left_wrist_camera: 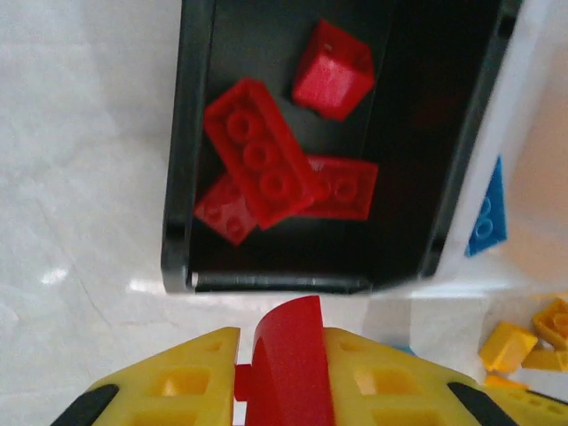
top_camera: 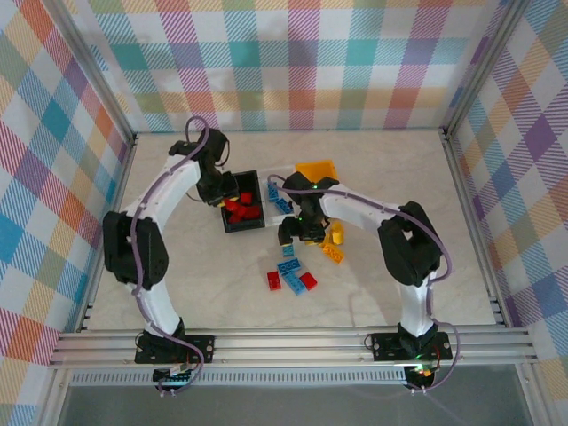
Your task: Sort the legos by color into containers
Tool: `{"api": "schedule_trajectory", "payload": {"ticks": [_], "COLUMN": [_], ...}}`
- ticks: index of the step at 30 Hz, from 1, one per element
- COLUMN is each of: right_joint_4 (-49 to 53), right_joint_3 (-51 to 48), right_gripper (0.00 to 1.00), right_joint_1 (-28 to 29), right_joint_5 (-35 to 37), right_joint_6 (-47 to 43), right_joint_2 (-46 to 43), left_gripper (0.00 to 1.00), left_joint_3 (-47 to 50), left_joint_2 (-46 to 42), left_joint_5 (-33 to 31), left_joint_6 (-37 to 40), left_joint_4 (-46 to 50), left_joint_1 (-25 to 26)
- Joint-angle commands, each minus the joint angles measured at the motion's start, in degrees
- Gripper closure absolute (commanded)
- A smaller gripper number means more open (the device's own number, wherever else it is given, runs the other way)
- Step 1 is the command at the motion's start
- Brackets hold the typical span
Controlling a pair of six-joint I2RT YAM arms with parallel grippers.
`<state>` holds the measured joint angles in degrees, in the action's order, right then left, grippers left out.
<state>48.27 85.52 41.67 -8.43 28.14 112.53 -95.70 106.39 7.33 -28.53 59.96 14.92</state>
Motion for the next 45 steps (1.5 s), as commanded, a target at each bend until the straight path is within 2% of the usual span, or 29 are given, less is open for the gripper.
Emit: {"api": "schedule_trajectory", "payload": {"ticks": [1, 10, 21, 26, 32, 38, 45], "right_joint_4": [4.5, 6.7, 7.1, 7.9, 8.7, 9.6, 12.3], "right_joint_3": [3.9, 7.7, 12.3, 14.2, 14.5, 14.2, 17.1], "right_gripper": [0.31, 0.32, 0.40, 0.49, 0.61, 0.63, 0.62], "right_joint_1": [1.2, 2.9, 3.4, 3.6, 4.0, 4.4, 4.3], "right_joint_5": [1.3, 3.0, 5.2, 6.4, 8.1, 8.7, 9.7], "right_joint_6": [-2.4, -3.7, -3.3, -2.6, -2.5, -1.7, -0.9], "right_joint_2": [2.2, 7.4, 12.8, 14.7, 14.8, 12.2, 4.9], "left_gripper": [0.79, 0.74, 0.50, 0.47, 0.45, 0.42, 0.39], "left_joint_3": [-5.7, -16.0, -18.0, -15.3, -7.5, 3.0, 17.4], "left_joint_2": [6.1, 16.0, 15.6, 10.5, 0.3, -10.4, -23.4], "left_joint_5": [-1.1, -3.2, -1.4, 0.0, 1.7, 3.0, 6.1], "left_joint_6": [2.7, 3.9, 3.6, 3.3, 2.6, 2.4, 0.8], "left_joint_4": [3.3, 6.2, 7.7, 7.6, 6.4, 5.9, 3.9], "left_joint_1": [-0.4, -0.5, -0.4, -0.4, -0.4, -0.4, 0.0]}}
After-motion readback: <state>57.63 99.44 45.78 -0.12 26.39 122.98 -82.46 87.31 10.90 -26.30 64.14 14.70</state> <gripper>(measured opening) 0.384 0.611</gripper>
